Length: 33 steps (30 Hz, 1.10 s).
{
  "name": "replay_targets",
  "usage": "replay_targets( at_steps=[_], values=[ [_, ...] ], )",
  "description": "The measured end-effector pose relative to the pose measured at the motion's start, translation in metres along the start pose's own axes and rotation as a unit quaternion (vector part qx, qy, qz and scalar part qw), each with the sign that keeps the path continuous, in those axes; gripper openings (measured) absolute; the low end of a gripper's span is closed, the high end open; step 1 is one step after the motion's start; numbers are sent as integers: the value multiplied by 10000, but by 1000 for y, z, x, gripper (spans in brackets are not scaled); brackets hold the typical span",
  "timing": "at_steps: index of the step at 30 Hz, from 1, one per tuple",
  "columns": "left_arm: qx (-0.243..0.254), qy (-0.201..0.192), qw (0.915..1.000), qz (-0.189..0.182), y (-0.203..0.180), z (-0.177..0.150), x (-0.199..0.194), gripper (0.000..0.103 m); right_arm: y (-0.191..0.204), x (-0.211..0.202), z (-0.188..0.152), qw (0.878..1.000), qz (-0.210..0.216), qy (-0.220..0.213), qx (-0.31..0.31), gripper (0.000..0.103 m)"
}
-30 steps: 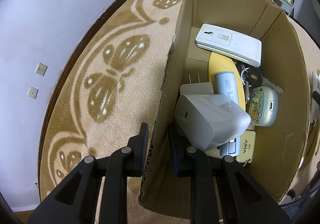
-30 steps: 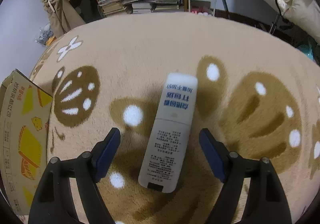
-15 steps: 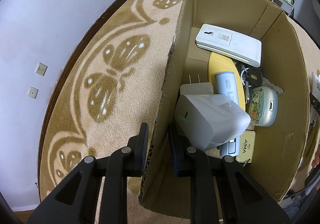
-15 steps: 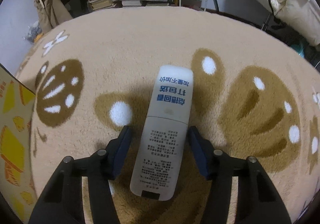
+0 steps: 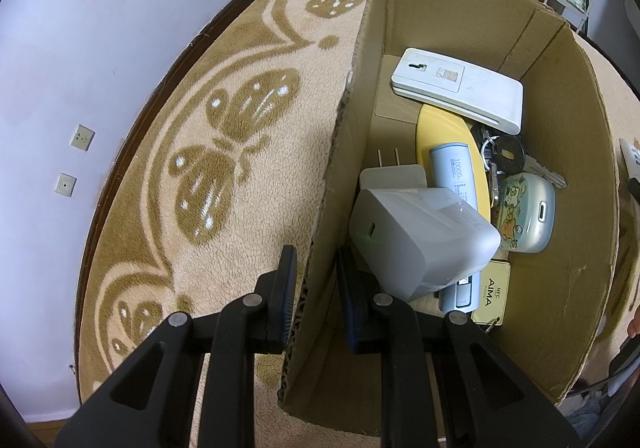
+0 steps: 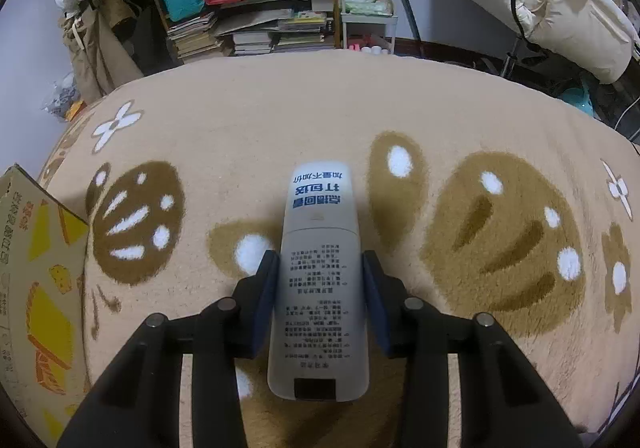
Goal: Organize rigid objects
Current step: 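Carry the white bottle into the box and open the right gripper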
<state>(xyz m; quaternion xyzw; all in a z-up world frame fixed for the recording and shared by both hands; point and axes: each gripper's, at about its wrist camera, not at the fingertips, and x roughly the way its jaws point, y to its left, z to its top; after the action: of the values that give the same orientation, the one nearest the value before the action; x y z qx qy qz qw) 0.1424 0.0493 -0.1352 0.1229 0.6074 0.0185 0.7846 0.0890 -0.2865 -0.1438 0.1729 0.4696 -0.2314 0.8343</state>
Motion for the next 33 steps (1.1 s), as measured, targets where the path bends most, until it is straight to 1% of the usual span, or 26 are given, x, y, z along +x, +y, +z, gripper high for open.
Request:
replay_targets(
  at_steps=[3,15,20,26,33],
  values=[
    [4,-4,10000,0,0,0,0,19,2,-1,0,10000,33,-12,13,44],
    [-1,-2,10000,-5,0,0,0,19,16,-25,8,9990,343,-287,-37,44],
    [-3,-1,10000,-5,0,0,0,19,20,-36,13,9977,530,-417,13,44],
    [-5,-3,10000,0,0,0,0,19,35,-62,18,9929,970,-696,-22,44],
    [-5,-33,10000,-5,0,-1,-2,18,74,-103,14,9790,1673,-1077,-446,44]
  ],
)
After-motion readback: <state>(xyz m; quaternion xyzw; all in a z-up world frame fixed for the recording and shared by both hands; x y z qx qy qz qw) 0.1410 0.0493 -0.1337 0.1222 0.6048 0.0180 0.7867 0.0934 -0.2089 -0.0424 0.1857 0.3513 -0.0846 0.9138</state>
